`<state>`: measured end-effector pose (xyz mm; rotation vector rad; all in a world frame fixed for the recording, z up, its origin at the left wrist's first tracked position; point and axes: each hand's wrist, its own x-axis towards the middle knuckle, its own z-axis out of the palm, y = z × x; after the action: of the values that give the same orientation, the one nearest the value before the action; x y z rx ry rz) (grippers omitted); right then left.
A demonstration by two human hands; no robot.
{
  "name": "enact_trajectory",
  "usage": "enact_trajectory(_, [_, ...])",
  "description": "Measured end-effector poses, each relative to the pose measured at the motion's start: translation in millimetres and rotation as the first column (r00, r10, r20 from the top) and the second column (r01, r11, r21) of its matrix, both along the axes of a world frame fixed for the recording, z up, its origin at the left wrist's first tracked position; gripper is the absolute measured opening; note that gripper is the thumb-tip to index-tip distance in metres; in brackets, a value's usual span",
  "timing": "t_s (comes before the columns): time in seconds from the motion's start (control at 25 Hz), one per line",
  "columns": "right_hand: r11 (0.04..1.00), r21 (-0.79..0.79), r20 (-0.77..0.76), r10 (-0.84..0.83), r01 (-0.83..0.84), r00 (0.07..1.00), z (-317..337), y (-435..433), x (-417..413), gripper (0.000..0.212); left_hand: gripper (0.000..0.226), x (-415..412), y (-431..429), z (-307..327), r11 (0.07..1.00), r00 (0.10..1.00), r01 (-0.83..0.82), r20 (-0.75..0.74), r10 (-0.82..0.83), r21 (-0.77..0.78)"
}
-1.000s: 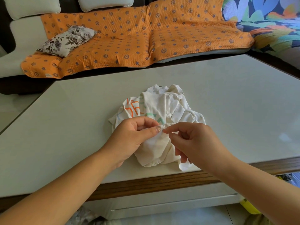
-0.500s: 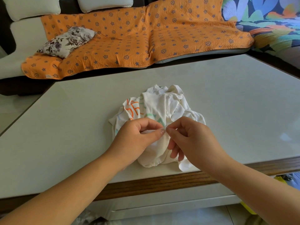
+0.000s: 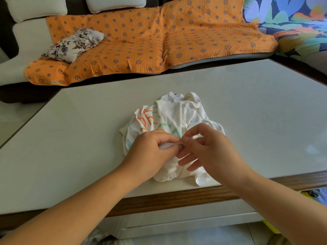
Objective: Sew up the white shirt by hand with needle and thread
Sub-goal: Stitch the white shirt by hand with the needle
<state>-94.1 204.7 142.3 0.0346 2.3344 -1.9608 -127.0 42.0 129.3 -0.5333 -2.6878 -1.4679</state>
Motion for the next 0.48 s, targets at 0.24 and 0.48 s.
enact_trajectory(0.24, [0.972, 0.002, -0.028, -0.235, 0.235, 0.972, 8.8, 20.4, -19.1, 0.012, 0.009, 0.6, -1.9, 3.8, 0.999, 0.998, -0.005, 0.066, 0.002, 0.036])
enact_trajectory(0.48, [0.619, -0.760, 0.213, -0.053, 0.200, 0.976, 24.8, 35.6, -36.6, 0.017, 0.011, -1.3, -1.7, 2.2, 0.997, 0.989, 0.017, 0.147, -0.028, 0.076])
